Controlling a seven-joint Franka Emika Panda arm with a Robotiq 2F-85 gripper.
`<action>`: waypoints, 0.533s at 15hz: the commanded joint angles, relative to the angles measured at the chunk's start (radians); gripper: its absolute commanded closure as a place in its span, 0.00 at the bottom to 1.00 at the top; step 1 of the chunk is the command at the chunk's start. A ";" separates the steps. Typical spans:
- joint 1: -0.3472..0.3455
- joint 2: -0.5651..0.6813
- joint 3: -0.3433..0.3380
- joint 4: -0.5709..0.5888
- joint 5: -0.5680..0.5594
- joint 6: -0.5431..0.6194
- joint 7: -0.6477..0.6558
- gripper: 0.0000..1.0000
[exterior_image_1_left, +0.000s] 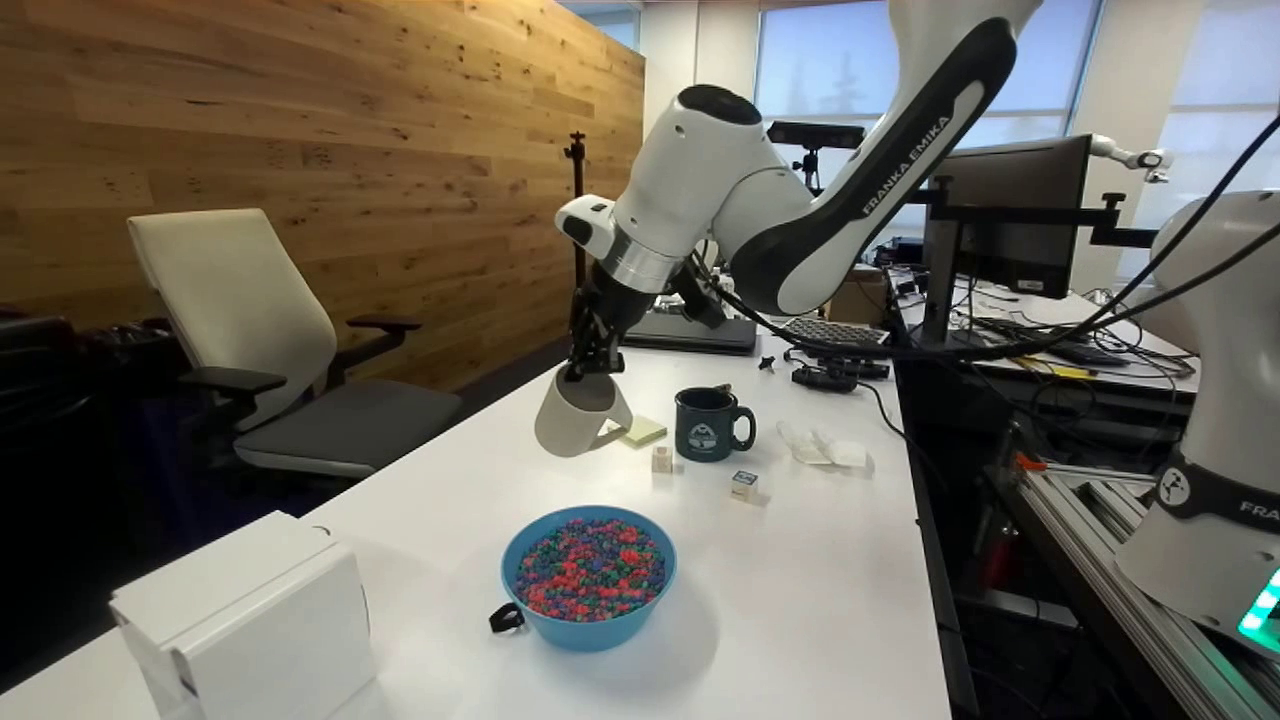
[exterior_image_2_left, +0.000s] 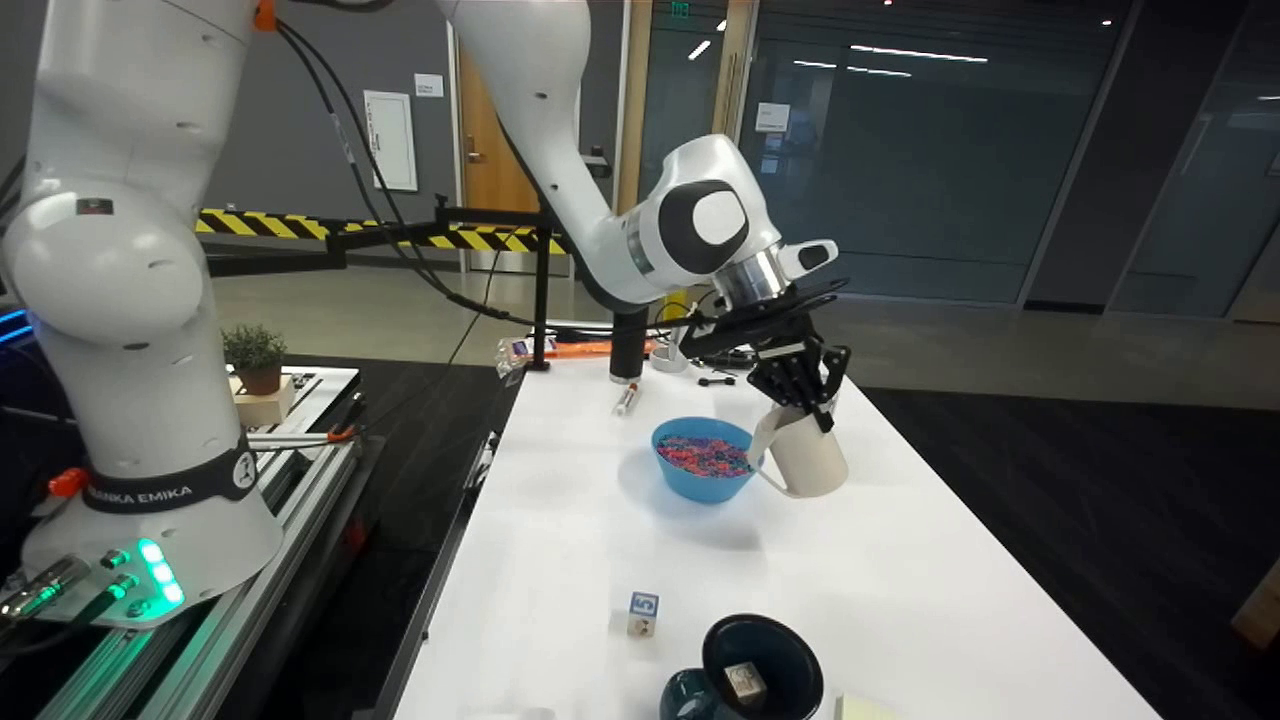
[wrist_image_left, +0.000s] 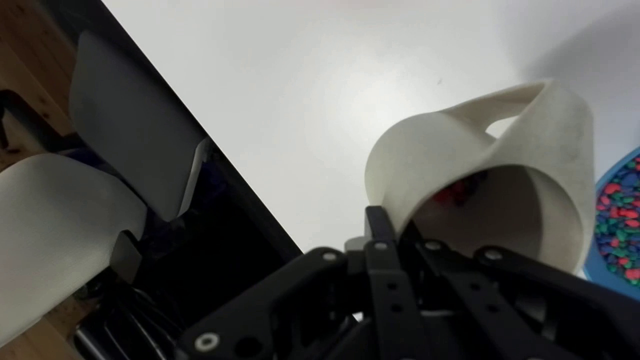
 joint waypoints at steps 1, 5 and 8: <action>0.013 0.003 -0.004 0.000 0.000 -0.007 0.011 0.95; 0.024 0.008 -0.013 -0.001 0.000 -0.010 0.022 0.95; 0.024 0.008 -0.016 -0.001 0.000 -0.010 0.022 0.95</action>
